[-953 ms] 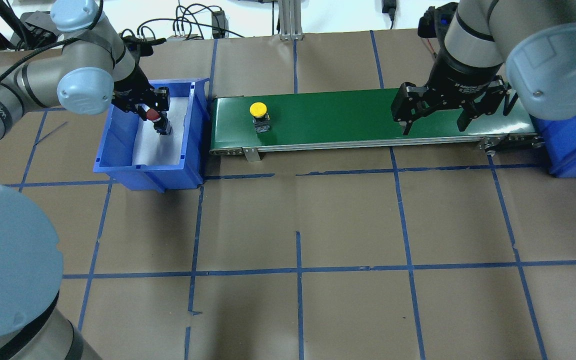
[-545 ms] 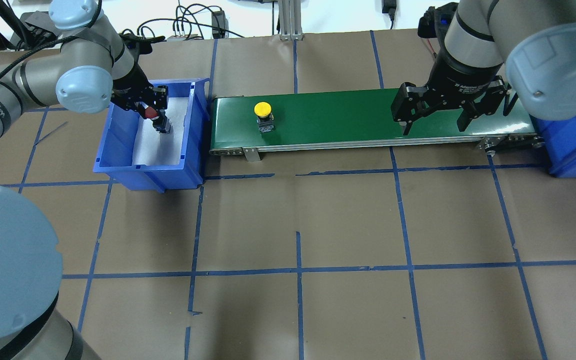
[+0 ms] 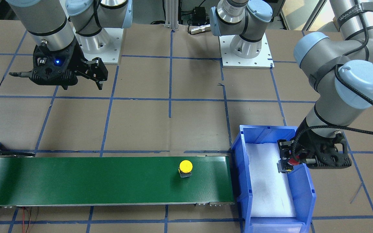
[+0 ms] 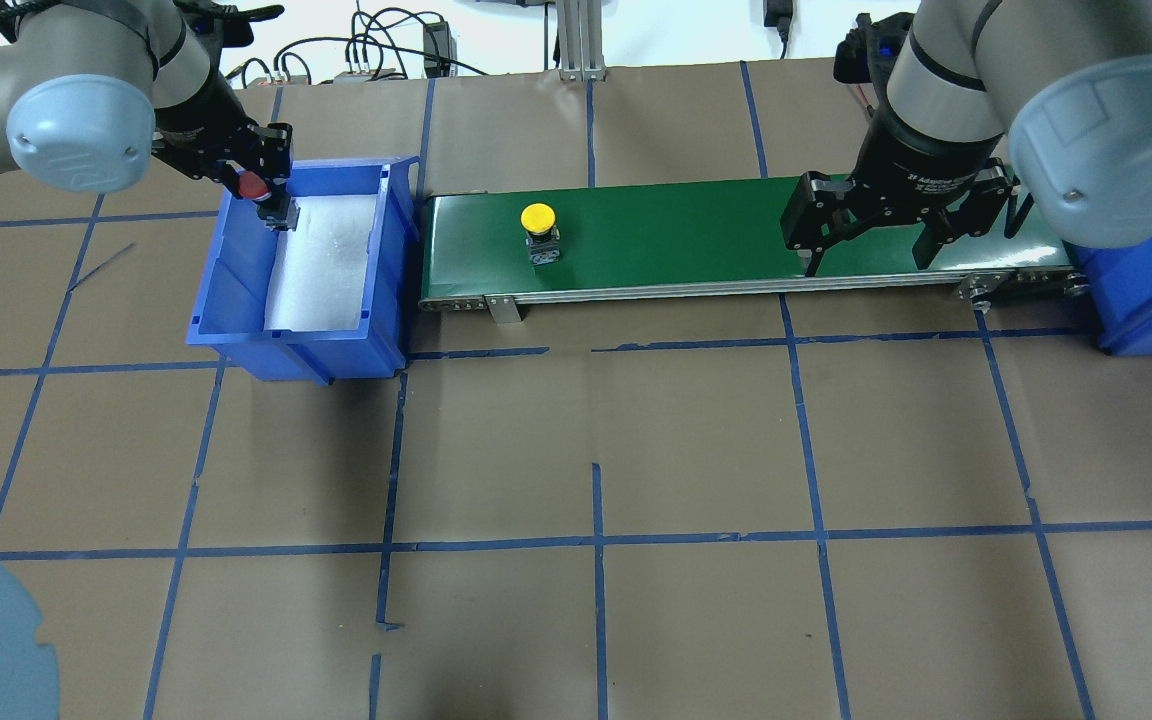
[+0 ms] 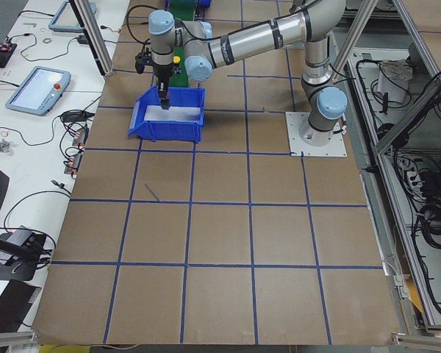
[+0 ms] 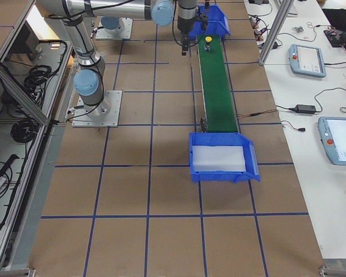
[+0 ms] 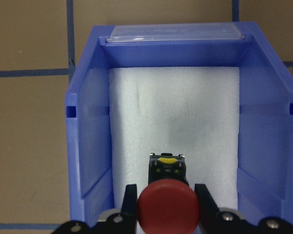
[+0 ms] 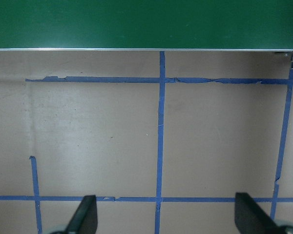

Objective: Transport two buttons from left to right
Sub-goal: 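Lift the red button with the left gripper and carry it to the conveyor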

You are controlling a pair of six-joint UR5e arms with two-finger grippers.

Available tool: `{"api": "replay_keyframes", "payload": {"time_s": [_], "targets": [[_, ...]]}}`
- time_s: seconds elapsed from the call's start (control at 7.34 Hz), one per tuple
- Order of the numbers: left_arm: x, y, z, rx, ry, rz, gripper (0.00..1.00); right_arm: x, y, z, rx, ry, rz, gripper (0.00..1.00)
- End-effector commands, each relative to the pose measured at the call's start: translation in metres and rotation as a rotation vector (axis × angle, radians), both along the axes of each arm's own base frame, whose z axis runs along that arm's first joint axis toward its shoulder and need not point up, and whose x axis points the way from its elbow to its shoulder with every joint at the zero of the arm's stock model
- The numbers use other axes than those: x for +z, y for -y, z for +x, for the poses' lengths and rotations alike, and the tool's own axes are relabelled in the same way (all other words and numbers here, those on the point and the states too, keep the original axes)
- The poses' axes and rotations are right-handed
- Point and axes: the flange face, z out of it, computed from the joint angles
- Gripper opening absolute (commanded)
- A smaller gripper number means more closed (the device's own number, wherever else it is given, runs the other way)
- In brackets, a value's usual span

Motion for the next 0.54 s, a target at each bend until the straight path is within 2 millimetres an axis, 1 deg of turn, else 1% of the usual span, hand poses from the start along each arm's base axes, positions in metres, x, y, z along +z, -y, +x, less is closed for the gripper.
{"api": "replay_keyframes", "payload": {"time_s": [0.0,0.14,0.27,0.41], "targets": [[0.008,-0.004,-0.005,0.003,0.002,-0.002,0.36,0.0,0.0,0.0,0.0,0.0,0.0,1.0],[0.007,-0.005,-0.005,0.003,0.002,-0.001,0.36,0.0,0.0,0.0,0.0,0.0,0.0,1.0],[0.007,-0.005,-0.009,0.029,-0.009,0.0,0.36,-0.001,-0.001,0.001,0.001,0.0,0.0,1.0],[0.009,-0.006,-0.039,0.043,-0.016,-0.009,0.36,-0.001,-0.001,0.001,0.001,0.0,0.0,1.0]]}}
